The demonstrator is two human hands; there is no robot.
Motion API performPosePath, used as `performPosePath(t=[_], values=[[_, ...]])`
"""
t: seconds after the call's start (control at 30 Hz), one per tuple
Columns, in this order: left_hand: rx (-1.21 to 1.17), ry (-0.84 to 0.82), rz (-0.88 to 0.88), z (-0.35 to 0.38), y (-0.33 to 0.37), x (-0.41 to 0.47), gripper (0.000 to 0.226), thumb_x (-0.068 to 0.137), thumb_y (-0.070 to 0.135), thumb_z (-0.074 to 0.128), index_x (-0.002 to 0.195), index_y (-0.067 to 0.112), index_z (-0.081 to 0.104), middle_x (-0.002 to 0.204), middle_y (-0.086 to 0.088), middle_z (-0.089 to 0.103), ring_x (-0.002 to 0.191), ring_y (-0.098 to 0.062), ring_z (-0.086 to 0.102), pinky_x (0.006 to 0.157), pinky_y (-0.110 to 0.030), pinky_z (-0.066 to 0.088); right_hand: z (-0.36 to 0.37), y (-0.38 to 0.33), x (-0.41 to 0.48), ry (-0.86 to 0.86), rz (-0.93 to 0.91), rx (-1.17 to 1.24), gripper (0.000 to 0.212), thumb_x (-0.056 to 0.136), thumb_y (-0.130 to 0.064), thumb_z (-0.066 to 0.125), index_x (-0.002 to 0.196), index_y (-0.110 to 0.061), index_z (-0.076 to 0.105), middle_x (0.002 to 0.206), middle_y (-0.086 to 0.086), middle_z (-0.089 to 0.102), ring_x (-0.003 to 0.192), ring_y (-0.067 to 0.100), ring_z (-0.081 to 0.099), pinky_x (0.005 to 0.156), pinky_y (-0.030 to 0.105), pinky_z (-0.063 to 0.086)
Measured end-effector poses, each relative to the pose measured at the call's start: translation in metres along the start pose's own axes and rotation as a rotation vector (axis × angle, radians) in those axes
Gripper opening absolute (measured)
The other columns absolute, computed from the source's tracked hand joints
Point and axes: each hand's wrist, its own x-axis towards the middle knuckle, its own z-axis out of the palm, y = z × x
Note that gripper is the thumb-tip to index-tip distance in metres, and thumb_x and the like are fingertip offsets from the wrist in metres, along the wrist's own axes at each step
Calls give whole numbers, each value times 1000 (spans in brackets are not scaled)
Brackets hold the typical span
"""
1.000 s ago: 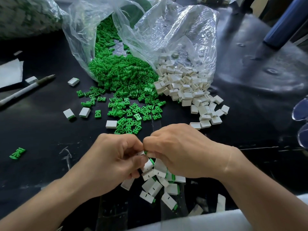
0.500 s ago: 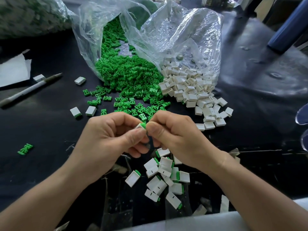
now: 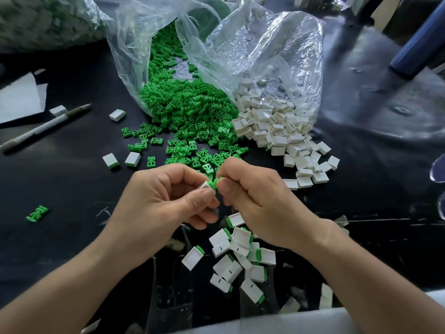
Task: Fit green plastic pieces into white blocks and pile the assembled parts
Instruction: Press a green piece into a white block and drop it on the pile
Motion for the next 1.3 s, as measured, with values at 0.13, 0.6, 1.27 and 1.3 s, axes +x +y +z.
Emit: performPosePath(t=[0.13,0.6,1.27,1.3], values=[[82,-42,13,-1,-2,-2,20,57,25,66,70,9,67,64,-14,69,52,-24,66,46,-23,52,-5,1,-1,-76,-73,-159,17,89,-15,43,74,-8,48,64,-6,40,58,13,33,54,30,31],[531,-61,106,-2,-12,-7,18,75,1,73,67,16,65,57,0,65,46,-7,63,43,-33,53,-1,3,-4,-186,-249,-548,15,67,4,58,68,-8,51,58,4,49,50,24,41,47,27,33],[-207,-51,126,3,-3,-2,18,62,15,65,77,7,70,79,-8,71,44,-27,55,44,-31,51,3,-11,4,-392,481,1033,54,81,-54,29,85,-6,54,67,3,58,58,11,50,56,20,40],[-202,-60,133,3,-3,-2,22,64,15,64,83,6,70,72,-9,69,43,-25,55,44,-30,50,3,-11,4,-389,478,1027,52,82,-53,29,82,-7,54,65,2,57,58,11,49,56,20,39]])
